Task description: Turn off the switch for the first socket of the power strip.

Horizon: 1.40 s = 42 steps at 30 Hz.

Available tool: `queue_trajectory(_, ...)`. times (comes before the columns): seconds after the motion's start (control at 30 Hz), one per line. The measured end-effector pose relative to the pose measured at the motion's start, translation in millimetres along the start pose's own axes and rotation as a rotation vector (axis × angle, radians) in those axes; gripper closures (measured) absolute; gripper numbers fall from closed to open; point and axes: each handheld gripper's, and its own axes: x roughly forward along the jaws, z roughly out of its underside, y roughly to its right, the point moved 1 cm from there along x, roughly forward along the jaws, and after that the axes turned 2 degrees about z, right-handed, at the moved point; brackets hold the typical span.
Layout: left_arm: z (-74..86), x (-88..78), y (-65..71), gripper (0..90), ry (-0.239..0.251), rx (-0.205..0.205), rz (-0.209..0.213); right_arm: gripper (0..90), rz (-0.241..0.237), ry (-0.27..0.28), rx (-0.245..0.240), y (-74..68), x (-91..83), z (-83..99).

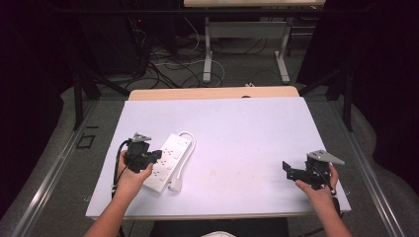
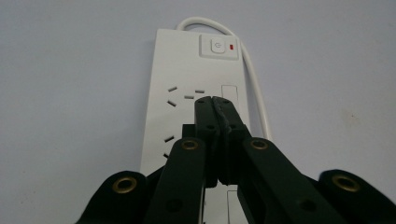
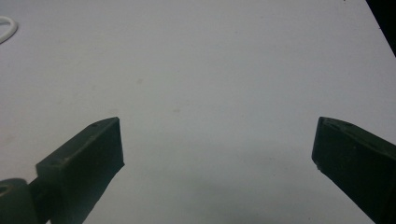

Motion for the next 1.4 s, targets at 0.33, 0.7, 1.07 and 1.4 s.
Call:
queue_trajectory(0.33,-15.4,3.2,3.5,89.8,-0.013,0.004,0.006,1.9,0.002,0.005,0.006,0.2,0.7,0.5)
queue_trajectory(0.7,-28.1,9.9,8.3,89.9,-0.036,0.014,0.013,2.3,-0.007,0.003,0.007,1.5,0.8,0.7)
queue_trajectory(1.07,-34.7,18.5,12.7,89.9,-0.089,0.016,0.013,2.8,-0.006,-0.01,0.009,1.7,0.5,0.9)
queue_trajectory(1.4,-38.0,28.4,14.7,89.9,-0.151,0.002,0.009,3.3,-0.01,-0.005,0.013,1.7,1.4,1.4)
